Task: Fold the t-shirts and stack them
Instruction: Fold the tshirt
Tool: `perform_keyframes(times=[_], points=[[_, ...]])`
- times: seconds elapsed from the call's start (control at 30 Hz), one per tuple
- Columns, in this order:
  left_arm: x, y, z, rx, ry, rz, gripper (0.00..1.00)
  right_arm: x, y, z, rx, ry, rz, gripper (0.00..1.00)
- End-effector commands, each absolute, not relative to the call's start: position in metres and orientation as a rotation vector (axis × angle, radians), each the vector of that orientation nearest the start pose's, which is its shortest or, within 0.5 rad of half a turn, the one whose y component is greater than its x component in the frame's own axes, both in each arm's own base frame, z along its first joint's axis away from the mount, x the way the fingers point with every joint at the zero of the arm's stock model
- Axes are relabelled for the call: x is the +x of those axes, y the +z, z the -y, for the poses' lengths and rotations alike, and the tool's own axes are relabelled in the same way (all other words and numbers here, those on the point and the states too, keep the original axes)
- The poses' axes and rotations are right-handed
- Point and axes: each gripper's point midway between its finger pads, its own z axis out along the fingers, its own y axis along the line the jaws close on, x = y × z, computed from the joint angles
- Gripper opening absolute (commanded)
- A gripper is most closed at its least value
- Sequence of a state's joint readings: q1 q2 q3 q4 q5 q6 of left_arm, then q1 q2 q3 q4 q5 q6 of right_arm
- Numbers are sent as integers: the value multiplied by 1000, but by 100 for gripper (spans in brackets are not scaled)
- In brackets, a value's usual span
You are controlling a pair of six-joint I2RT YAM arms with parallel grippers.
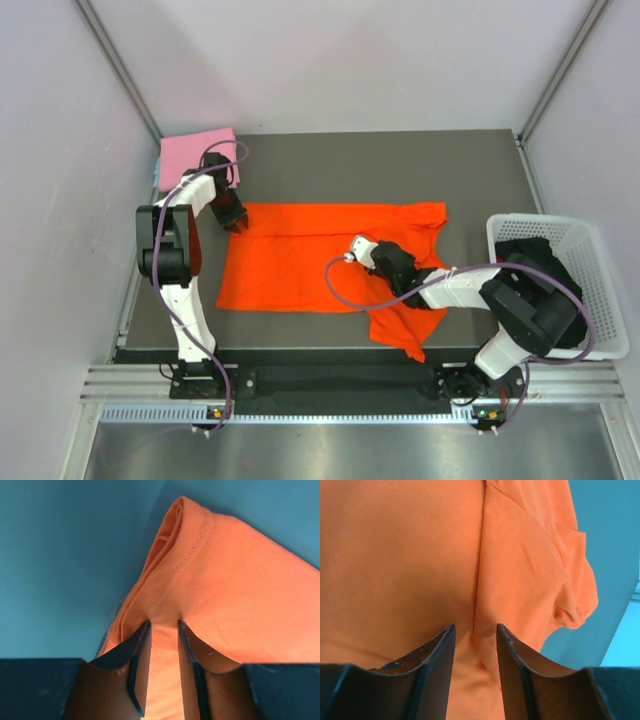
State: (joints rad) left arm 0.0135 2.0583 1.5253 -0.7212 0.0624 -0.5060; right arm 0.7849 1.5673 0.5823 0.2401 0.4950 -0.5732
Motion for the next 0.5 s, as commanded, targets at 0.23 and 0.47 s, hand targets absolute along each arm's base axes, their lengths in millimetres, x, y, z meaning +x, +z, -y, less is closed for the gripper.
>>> perform_keyframes(times=[0.23,0.47], points=[[437,29,16,-736,-156,-2730,33,332,26,-164,-1174,-623,-1880,31],[436,30,15,-738,-148,-2729,32,345,50,-172,-1137,-648,-1862,16]])
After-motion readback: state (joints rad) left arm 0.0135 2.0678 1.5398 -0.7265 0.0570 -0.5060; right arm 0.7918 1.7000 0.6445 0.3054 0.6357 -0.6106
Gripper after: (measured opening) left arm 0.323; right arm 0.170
